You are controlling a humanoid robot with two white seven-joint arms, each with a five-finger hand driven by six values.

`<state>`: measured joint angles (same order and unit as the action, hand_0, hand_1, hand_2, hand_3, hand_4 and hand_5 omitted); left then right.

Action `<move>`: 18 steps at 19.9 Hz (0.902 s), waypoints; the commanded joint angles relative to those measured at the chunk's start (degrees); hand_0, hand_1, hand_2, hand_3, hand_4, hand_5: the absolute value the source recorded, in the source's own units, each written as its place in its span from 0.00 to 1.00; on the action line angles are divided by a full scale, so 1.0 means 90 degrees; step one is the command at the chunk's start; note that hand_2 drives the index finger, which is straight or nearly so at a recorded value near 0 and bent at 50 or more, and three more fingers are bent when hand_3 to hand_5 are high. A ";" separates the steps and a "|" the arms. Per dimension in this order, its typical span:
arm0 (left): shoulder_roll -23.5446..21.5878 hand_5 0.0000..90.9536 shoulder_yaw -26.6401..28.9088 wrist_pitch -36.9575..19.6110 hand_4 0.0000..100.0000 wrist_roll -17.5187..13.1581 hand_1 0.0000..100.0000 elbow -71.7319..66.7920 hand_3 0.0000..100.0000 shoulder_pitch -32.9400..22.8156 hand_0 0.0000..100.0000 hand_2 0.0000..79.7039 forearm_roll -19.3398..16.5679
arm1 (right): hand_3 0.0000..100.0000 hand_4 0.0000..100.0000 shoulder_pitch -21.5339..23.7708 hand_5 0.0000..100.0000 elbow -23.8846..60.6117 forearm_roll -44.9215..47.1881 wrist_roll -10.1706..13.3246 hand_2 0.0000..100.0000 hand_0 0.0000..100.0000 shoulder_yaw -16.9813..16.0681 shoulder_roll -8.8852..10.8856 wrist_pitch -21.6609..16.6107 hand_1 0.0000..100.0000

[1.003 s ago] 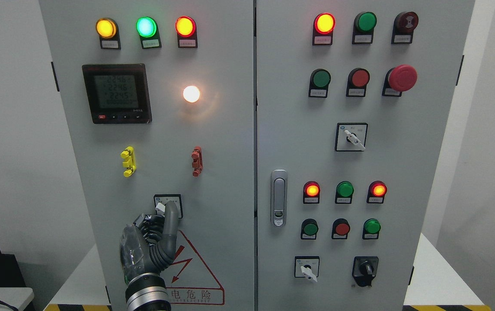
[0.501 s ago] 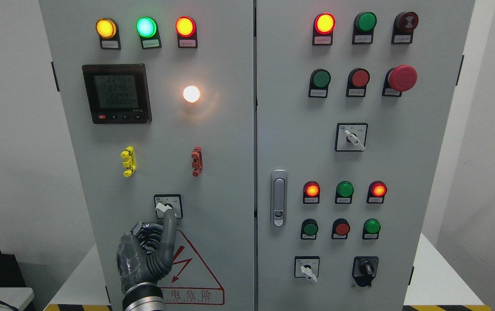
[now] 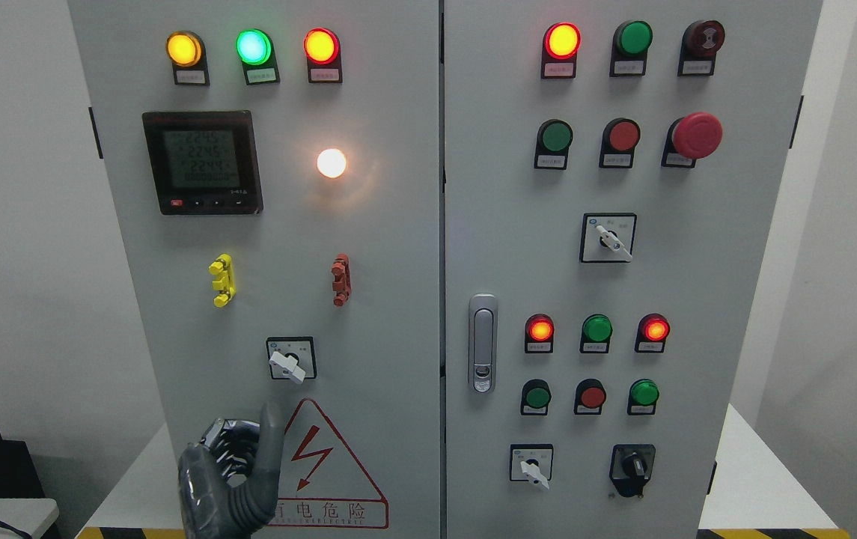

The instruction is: Turn on light switch 1

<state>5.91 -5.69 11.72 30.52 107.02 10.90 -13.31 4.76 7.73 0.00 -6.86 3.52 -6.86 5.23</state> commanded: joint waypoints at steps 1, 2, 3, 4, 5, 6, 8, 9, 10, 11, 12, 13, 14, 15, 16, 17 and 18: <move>-0.0246 0.87 0.1323 -0.0616 0.88 -0.0237 0.35 -0.0142 0.88 -0.1355 0.09 0.84 0.0053 | 0.00 0.00 -0.0001 0.00 0.0000 0.0107 0.0001 0.00 0.12 0.0000 0.0000 -0.0005 0.39; -0.0295 0.87 0.1644 -0.0899 0.88 -0.0276 0.35 -0.0337 0.88 -0.1638 0.09 0.84 0.0150 | 0.00 0.00 -0.0001 0.00 0.0000 0.0107 0.0001 0.00 0.12 0.0000 0.0000 -0.0005 0.39; -0.0334 0.87 0.1947 -0.1211 0.89 -0.0295 0.35 -0.0561 0.88 -0.1912 0.09 0.84 0.0228 | 0.00 0.00 -0.0001 0.00 0.0000 0.0117 0.0001 0.00 0.12 0.0000 0.0000 -0.0005 0.39; -0.0383 0.87 0.2250 -0.1485 0.89 -0.0325 0.35 -0.0815 0.89 -0.2176 0.09 0.84 0.0316 | 0.00 0.00 -0.0001 0.00 0.0000 0.0107 0.0001 0.00 0.12 0.0000 0.0000 -0.0005 0.39; -0.0451 0.87 0.2572 -0.1710 0.89 -0.0402 0.35 -0.1088 0.89 -0.2391 0.09 0.84 0.0414 | 0.00 0.00 -0.0001 0.00 0.0000 0.0117 0.0001 0.00 0.12 0.0000 0.0000 -0.0005 0.39; -0.0500 0.88 0.2933 -0.1915 0.89 -0.0548 0.34 -0.1381 0.89 -0.2587 0.10 0.83 0.0521 | 0.00 0.00 -0.0001 0.00 0.0000 0.0107 0.0001 0.00 0.12 0.0000 0.0000 -0.0005 0.39; -0.0520 0.88 0.3704 -0.2296 0.89 -0.0948 0.33 -0.2034 0.89 -0.2841 0.10 0.81 0.0717 | 0.00 0.00 -0.0001 0.00 0.0000 0.0117 0.0001 0.00 0.12 0.0000 0.0000 -0.0005 0.39; -0.0520 0.88 0.4095 -0.2472 0.89 -0.1163 0.33 -0.2453 0.88 -0.2881 0.10 0.79 0.0746 | 0.00 0.00 0.0009 0.00 0.0000 0.0107 0.0001 0.00 0.12 0.0000 0.0000 -0.0005 0.39; -0.0520 0.86 0.4447 -0.2648 0.88 -0.1397 0.33 -0.2902 0.86 -0.2891 0.10 0.78 0.0747 | 0.00 0.00 -0.0001 0.00 0.0000 0.0107 0.0001 0.00 0.12 0.0000 0.0000 -0.0005 0.39; -0.0530 0.84 0.4750 -0.2823 0.87 -0.1641 0.32 -0.3342 0.85 -0.2901 0.11 0.76 0.0756 | 0.00 0.00 -0.0001 0.00 0.0000 0.0107 0.0001 0.00 0.12 0.0000 0.0000 -0.0005 0.39; -0.0530 0.78 0.5014 -0.3019 0.85 -0.1895 0.31 -0.3810 0.83 -0.2920 0.11 0.73 0.0757 | 0.00 0.00 -0.0001 0.00 0.0000 0.0117 0.0001 0.00 0.12 0.0000 0.0000 -0.0005 0.39; -0.0549 0.69 0.5239 -0.3224 0.84 -0.2168 0.30 -0.4328 0.79 -0.3017 0.11 0.69 0.0747 | 0.00 0.00 -0.0001 0.00 0.0000 0.0107 0.0001 0.00 0.12 0.0000 0.0000 -0.0005 0.39; -0.0627 0.67 0.5396 -0.3429 0.82 -0.2403 0.29 -0.4874 0.78 -0.3134 0.11 0.66 0.0747 | 0.00 0.00 -0.0001 0.00 0.0000 0.0117 0.0001 0.00 0.12 0.0000 0.0000 -0.0005 0.39; -0.0744 0.55 0.5456 -0.3643 0.78 -0.2608 0.28 -0.5421 0.73 -0.3242 0.12 0.60 0.0747 | 0.00 0.00 -0.0001 0.00 0.0000 0.0107 0.0001 0.00 0.12 0.0000 0.0000 -0.0005 0.39; -0.0841 0.46 0.5456 -0.3868 0.74 -0.2765 0.27 -0.6007 0.66 -0.3339 0.12 0.53 0.0747 | 0.00 0.00 -0.0001 0.00 0.0000 0.0107 0.0001 0.00 0.12 0.0000 0.0000 -0.0005 0.39; -0.0900 0.42 0.5447 -0.4063 0.71 -0.2844 0.27 -0.6583 0.63 -0.3418 0.13 0.50 0.0737 | 0.00 0.00 -0.0001 0.00 0.0000 0.0107 0.0001 0.00 0.12 0.0000 0.0000 -0.0005 0.39; -0.0959 0.35 0.5446 -0.4220 0.64 -0.2903 0.26 -0.7140 0.57 -0.3428 0.13 0.45 0.0727 | 0.00 0.00 -0.0001 0.00 0.0000 0.0107 0.0001 0.00 0.12 0.0000 0.0000 -0.0005 0.39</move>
<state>1.13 26.42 -21.89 7.46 79.01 -15.71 -7.24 4.76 7.73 0.00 -6.87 3.51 -6.85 5.23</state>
